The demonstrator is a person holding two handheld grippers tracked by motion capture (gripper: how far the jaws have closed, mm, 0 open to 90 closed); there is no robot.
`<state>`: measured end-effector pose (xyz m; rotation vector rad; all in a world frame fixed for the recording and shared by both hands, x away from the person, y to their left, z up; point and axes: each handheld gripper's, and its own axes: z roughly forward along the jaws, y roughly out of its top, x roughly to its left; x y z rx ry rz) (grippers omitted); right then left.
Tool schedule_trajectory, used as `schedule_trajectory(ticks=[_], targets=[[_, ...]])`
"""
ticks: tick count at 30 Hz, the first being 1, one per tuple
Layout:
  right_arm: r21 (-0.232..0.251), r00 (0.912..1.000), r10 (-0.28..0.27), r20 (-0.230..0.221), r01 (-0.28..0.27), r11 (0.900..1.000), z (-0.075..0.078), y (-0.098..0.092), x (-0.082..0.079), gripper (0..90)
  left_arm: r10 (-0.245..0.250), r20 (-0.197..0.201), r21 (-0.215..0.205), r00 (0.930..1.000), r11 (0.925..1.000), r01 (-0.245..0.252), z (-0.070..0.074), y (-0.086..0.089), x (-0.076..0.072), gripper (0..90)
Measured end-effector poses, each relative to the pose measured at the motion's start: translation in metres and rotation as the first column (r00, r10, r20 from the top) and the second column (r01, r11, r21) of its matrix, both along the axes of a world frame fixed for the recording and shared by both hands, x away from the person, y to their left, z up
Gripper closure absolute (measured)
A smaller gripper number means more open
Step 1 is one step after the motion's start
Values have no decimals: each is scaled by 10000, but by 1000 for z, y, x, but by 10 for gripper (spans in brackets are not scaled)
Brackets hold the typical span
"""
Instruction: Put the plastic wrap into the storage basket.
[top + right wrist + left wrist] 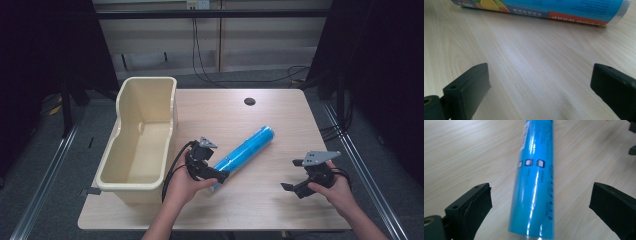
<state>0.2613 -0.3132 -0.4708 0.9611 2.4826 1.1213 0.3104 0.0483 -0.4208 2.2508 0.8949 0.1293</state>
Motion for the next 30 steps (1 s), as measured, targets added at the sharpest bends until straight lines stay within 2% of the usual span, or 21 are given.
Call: schedule_trajectory(ticks=[3,5,9,10,12,14,17,19,22,24,26,28,30], targets=[[-205,9999,97,61,-96,9997,-1,1,1,19,-21,26,19,10000,10000,21,-1,-2,3,36],[-214,9998,179,-14,-180,9996,-2,1,3,28,-21,-117,81,9999,10000,22,-3,-3,7,36],[-66,10000,43,-4,-43,10000,0,0,5,23,-13,-223,179,9998,9998,17,-2,-3,11,36],[-47,10000,29,26,-29,10000,0,0,5,21,147,-219,174,9997,9997,-143,-2,-3,12,36],[-53,10000,68,-4,-68,10000,-1,-2,7,23,233,-295,33,9993,9997,-232,-1,-3,16,36],[-14,9999,147,-14,-147,9999,-2,-3,8,22,235,-311,132,9992,9996,-231,2,-3,18,36],[18,9998,197,-4,-197,9998,-2,-4,8,23,344,-384,39,9987,9994,-343,3,-5,22,35],[77,9999,144,-18,-144,9999,-2,-4,10,21,274,-364,131,9990,9996,-269,5,-7,24,32],[62,9997,258,1,-258,9996,-2,-3,11,22,219,-559,38,9982,9998,-217,6,-10,30,20],[27,9998,193,61,-193,9998,-2,-4,11,23,228,-761,158,9968,9996,-217,7,-15,36,17],[78,9998,201,29,-201,9998,-2,-5,11,24,78,-798,189,9968,9998,-63,7,-18,41,12],[76,9999,157,18,-157,9998,-2,-5,11,24,40,-729,407,9973,9992,-10,7,-22,44,14],[51,9999,94,40,-94,9999,-2,-6,11,23,-43,-702,402,9975,9992,72,7,-26,46,22]])
